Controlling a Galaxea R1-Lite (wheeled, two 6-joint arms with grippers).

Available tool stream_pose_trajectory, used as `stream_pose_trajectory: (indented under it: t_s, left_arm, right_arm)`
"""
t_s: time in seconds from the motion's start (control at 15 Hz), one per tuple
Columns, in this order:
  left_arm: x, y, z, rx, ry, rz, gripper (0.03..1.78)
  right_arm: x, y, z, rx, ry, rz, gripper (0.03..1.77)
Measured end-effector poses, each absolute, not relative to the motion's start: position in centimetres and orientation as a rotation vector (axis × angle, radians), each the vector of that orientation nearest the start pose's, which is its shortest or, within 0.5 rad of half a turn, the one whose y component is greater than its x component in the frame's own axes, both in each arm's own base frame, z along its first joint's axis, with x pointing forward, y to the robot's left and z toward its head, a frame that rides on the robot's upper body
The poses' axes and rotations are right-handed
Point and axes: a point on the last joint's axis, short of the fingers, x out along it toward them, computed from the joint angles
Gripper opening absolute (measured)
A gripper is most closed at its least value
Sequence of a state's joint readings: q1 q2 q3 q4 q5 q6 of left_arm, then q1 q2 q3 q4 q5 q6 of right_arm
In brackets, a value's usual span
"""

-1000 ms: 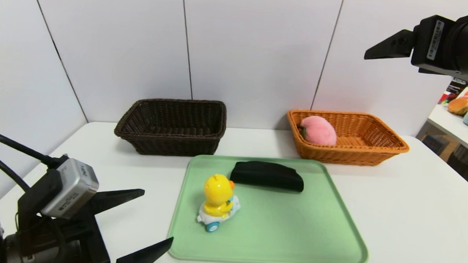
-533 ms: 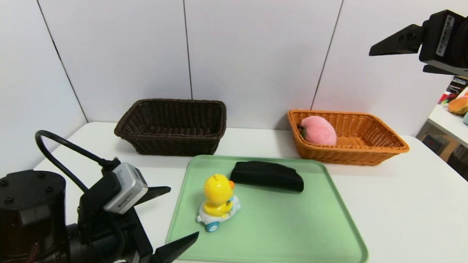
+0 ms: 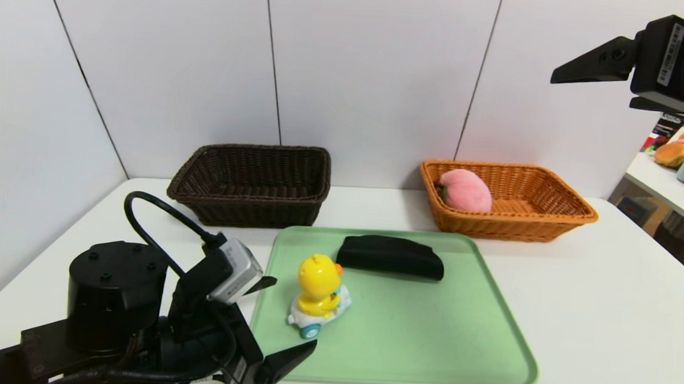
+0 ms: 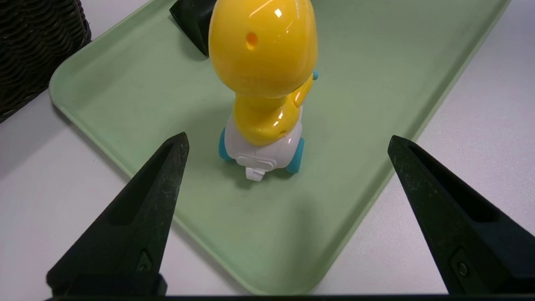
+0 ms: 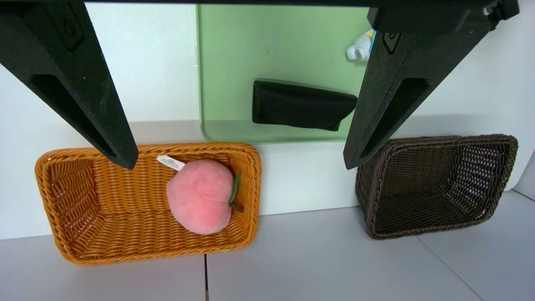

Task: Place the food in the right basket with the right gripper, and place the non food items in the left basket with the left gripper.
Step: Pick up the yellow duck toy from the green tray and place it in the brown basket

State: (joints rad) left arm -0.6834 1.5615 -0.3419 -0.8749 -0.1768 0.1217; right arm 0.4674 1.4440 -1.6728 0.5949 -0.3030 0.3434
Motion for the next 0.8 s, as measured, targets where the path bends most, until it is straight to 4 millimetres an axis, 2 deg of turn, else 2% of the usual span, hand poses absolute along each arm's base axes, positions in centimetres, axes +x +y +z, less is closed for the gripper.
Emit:
stream_pose_trajectory:
  t_s: [0.8]
  left_arm:
    - [20.4, -18.2, 11.2, 0.218, 0.337, -0.902, 1.69]
  right_arm:
    - [17.0, 7.9, 37.2, 0.222, 0.367, 0.124, 1.69]
